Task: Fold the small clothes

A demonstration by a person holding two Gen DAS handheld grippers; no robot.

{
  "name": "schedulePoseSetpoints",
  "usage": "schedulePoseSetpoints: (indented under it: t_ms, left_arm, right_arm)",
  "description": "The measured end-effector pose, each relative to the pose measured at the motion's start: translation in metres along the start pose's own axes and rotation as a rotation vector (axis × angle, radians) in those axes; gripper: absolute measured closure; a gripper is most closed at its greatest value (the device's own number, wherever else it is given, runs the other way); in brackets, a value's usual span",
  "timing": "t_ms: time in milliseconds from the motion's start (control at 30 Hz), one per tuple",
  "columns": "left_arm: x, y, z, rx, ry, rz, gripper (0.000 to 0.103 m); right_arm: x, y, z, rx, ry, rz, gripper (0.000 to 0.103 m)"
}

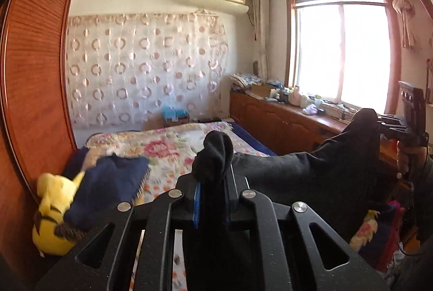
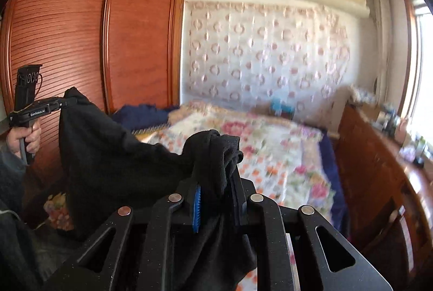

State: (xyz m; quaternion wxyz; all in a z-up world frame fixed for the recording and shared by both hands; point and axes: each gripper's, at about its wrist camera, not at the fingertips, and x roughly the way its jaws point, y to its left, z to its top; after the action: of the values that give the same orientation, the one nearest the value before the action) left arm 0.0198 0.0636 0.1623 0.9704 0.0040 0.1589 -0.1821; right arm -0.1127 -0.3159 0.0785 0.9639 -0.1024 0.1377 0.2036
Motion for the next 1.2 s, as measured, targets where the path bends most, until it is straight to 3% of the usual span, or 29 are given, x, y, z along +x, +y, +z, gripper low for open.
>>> schedulePoseSetpoints:
  t_ms: [133,233,300,333,400,500,567,600,767,833,1200]
  left_arm:
    - [0.055,0.025,0.042,0.03,-0.009,0.125,0.089]
    - [0.112,0.048,0.039,0.021,0.048,0.166,0.085]
    - [0.155,0.068,0.021,-0.001,0.108,0.192,0.068]
    - [0.176,0.076,0.006,-0.013,0.156,0.196,0.059]
    - [0.2,0.081,-0.022,-0.024,0.225,0.171,0.059]
    - [0.209,0.08,-0.056,-0.039,0.281,0.148,0.051]
    - [0.209,0.079,-0.072,-0.05,0.302,0.12,0.026]
    - [0.209,0.077,-0.076,-0.048,0.313,0.116,0.023]
    - [0.203,0.068,-0.097,-0.059,0.357,0.108,0.023]
    - [0.198,0.064,-0.104,-0.068,0.36,0.104,0.023]
    - [0.154,0.035,-0.164,-0.079,0.411,0.054,0.023]
  right_arm:
    - [0.033,-0.015,0.056,-0.046,-0.02,-0.05,0.086]
    - [0.096,-0.03,0.08,-0.023,0.008,-0.096,0.084]
    - [0.151,-0.036,0.077,-0.009,0.051,-0.115,0.064]
    - [0.179,-0.038,0.071,0.006,0.092,-0.154,0.06]
    - [0.228,-0.042,0.055,0.056,0.178,-0.231,0.059]
    - [0.255,-0.053,0.023,0.178,0.195,-0.218,0.059]
    - [0.262,-0.051,0.007,0.209,0.216,-0.193,0.059]
    - [0.264,-0.048,-0.003,0.203,0.232,-0.186,0.059]
    - [0.258,-0.068,-0.02,0.197,0.259,-0.153,0.059]
    - [0.255,-0.096,-0.017,0.216,0.257,-0.132,0.059]
    - [0.208,-0.099,-0.077,0.288,0.28,-0.013,0.059]
